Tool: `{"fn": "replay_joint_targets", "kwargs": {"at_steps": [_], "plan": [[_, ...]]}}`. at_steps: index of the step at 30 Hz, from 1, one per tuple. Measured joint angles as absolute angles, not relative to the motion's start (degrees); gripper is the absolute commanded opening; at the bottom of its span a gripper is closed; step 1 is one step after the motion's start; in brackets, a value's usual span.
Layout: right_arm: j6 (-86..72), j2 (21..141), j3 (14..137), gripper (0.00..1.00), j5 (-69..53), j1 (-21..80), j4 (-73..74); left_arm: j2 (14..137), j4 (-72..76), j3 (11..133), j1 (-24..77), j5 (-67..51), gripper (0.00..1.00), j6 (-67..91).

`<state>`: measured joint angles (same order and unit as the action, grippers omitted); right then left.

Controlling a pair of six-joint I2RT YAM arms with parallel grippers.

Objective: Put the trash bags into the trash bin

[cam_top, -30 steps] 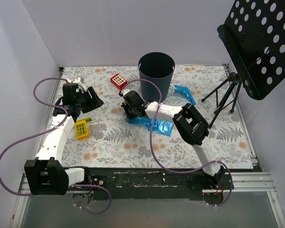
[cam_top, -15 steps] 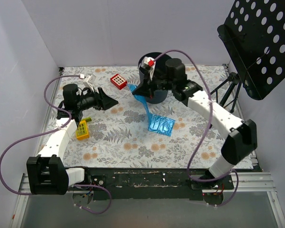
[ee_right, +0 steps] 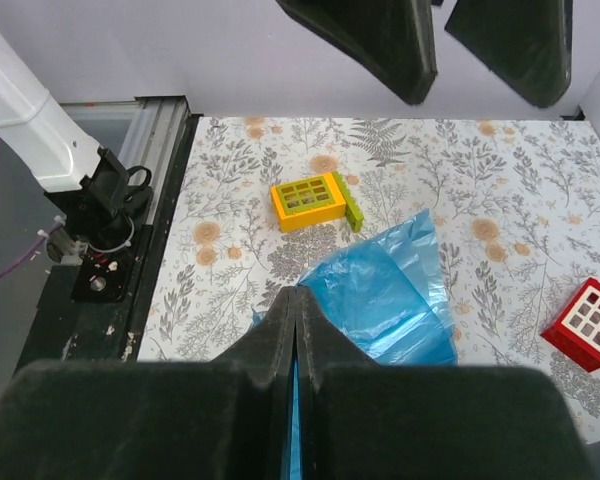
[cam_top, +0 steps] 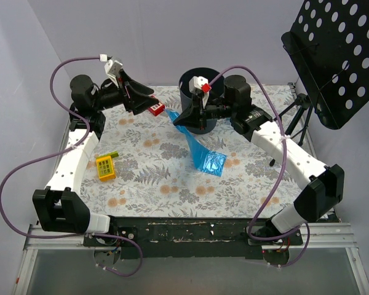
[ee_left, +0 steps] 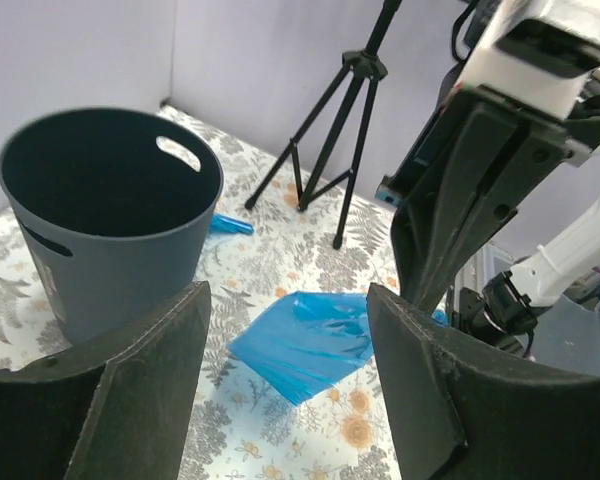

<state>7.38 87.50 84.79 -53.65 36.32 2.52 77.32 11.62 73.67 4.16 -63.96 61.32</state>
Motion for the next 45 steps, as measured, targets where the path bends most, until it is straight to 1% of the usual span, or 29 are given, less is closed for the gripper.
{"fn": "replay_joint_targets", "kwargs": {"at_steps": [5, 6, 8, 10, 11, 12, 19, 23, 24, 25, 26, 27, 29, 31, 34, 36, 38, 39, 40, 41, 42, 43, 44, 45], "plan": [[8.51, 85.06, 82.91, 0.01, -51.64, 36.21, 1.54, 81.60, 12.14, 73.97, 6.68, -64.93, 0.63, 61.78], [8.80, 84.49, 82.70, 0.01, -51.29, 36.10, 1.32, 82.48, 12.23, 73.69, 7.94, -64.40, 0.61, 61.89], [9.19, 83.48, 82.56, 0.01, -50.85, 35.94, 1.17, 83.74, 12.53, 73.32, 10.26, -63.48, 0.52, 62.41], [9.30, 82.67, 82.56, 0.01, -50.26, 35.57, 1.06, 84.79, 13.43, 73.12, 12.58, -62.92, 0.33, 63.26], [9.28, 82.19, 82.37, 0.01, -49.78, 35.29, 0.91, 85.14, 13.82, 73.12, 13.65, -62.78, 0.14, 63.55], [9.21, 81.62, 81.91, 0.01, -48.90, 34.92, 0.49, 85.43, 14.04, 73.10, 14.66, -62.72, 0.00, 63.75], [9.17, 79.85, 79.70, 0.01, -39.64, 32.18, -0.56, 85.52, 14.39, 72.47, 17.43, -63.42, 0.00, 63.20], [9.02, 79.83, 79.70, 0.01, -37.10, 30.79, -0.67, 84.86, 12.80, 70.96, 17.45, -62.61, 0.00, 61.95], [9.19, 79.83, 79.70, 0.01, -37.08, 30.57, -0.60, 84.62, 12.05, 70.72, 17.45, -62.04, 0.15, 61.60], [9.39, 79.83, 79.70, 0.01, -37.34, 30.35, -0.58, 84.53, 11.64, 70.67, 17.45, -61.73, 0.40, 61.23], [9.52, 79.79, 79.70, 0.01, -37.67, 30.30, -0.58, 84.42, 11.29, 70.67, 17.45, -60.97, 0.50, 60.58], [9.69, 79.75, 79.70, 0.01, -38.04, 30.28, -0.54, 84.23, 10.90, 70.67, 17.45, -60.40, 0.56, 59.27], [10.15, 79.53, 79.70, 0.01, -39.07, 30.28, -0.19, 83.70, 9.45, 70.83, 17.52, -59.09, 0.64, 56.38], [10.48, 79.44, 79.70, 0.01, -40.34, 30.28, 0.01, 82.83, 8.32, 70.98, 17.72, -57.06, 0.66, 51.51], [10.55, 79.44, 79.70, 0.01, -41.63, 30.35, 0.16, 81.54, 7.07, 71.33, 18.52, -54.92, 0.67, 41.91], [10.52, 79.44, 79.70, 0.01, -42.19, 30.35, 0.27, 81.38, 6.50, 72.27, 19.14, -54.17, 0.65, 36.69], [10.50, 79.44, 79.72, 0.01, -42.41, 30.35, 0.30, 81.52, 6.24, 73.58, 19.70, -53.80, 0.60, 32.25], [10.48, 79.44, 79.72, 0.01, -42.44, 30.35, 0.30, 81.71, 6.11, 74.54, 20.05, -53.95, 0.54, 30.22], [10.48, 79.44, 79.72, 0.01, -42.48, 30.35, 0.27, 81.97, 6.04, 75.29, 20.29, -54.24, 0.46, 29.19], [10.41, 79.44, 79.72, 0.01, -42.48, 30.35, 0.27, 82.35, 6.02, 76.29, 20.67, -54.54, 0.40, 28.14], [10.31, 79.44, 79.72, 0.01, -42.48, 30.35, 0.27, 82.76, 6.04, 77.12, 20.99, -54.87, 0.30, 27.42], [10.26, 79.44, 79.72, 0.01, -42.46, 30.35, 0.27, 83.11, 6.04, 77.82, 21.37, -55.16, 0.24, 26.70], [10.24, 79.44, 79.72, 0.01, -42.44, 30.35, 0.25, 83.33, 6.02, 78.17, 21.87, -55.29, 0.12, 26.20], [10.22, 79.44, 79.72, 0.01, -42.39, 30.35, 0.25, 83.48, 5.96, 78.19, 22.41, -55.55, 0.04, 25.71]]}}
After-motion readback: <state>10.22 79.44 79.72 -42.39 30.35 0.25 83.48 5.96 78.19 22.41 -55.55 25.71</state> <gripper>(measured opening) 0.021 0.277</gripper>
